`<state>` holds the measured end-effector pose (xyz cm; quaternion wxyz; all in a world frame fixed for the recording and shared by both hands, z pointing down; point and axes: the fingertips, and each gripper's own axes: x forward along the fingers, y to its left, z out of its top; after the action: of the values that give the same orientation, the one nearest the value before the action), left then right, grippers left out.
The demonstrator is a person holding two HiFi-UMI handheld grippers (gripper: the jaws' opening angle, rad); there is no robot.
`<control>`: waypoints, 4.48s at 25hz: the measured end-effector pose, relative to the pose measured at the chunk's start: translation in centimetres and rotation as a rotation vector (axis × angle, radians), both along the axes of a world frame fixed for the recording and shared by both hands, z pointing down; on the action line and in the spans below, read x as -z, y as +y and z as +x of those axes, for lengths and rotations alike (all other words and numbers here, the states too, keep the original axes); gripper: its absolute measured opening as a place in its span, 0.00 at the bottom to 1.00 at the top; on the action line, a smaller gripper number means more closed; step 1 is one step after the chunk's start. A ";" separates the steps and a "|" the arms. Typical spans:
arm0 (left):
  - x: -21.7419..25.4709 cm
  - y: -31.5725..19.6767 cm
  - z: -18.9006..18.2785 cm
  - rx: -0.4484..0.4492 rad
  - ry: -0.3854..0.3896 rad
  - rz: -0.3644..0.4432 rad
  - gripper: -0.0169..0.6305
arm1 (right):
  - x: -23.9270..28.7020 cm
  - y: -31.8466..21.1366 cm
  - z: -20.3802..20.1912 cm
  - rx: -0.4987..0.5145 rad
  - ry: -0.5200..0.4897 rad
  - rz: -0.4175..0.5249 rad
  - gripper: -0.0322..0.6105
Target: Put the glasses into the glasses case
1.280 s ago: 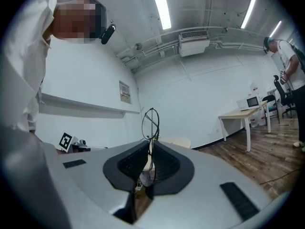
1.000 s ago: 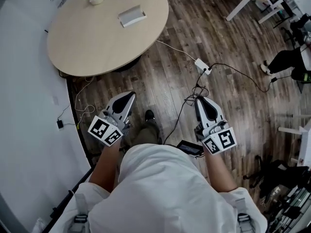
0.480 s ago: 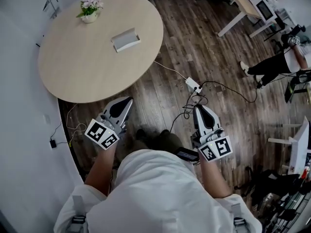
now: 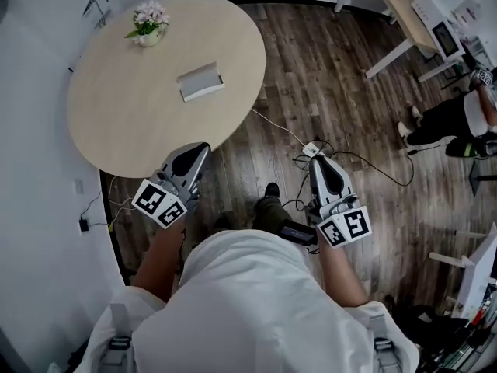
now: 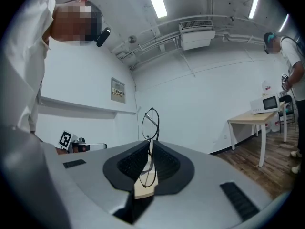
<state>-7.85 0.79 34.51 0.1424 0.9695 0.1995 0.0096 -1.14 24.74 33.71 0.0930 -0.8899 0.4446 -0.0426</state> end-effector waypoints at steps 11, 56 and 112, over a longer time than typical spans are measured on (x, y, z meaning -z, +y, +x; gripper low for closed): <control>3.8 0.8 10.1 0.240 -0.019 0.023 0.05 | 2.1 1.5 16.4 0.179 0.017 0.040 0.12; -8.5 -22.1 9.6 0.770 -0.154 0.003 0.05 | -11.1 -41.3 20.9 1.085 0.270 -0.610 0.12; -16.8 -22.8 3.7 1.025 -0.227 -0.238 0.05 | -33.0 -45.7 14.6 1.467 0.124 -1.350 0.12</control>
<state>-4.15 -22.02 51.33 0.2585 0.9125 -0.3164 0.0207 13.49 -20.93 66.73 -0.5048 -0.2623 0.7708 -0.2868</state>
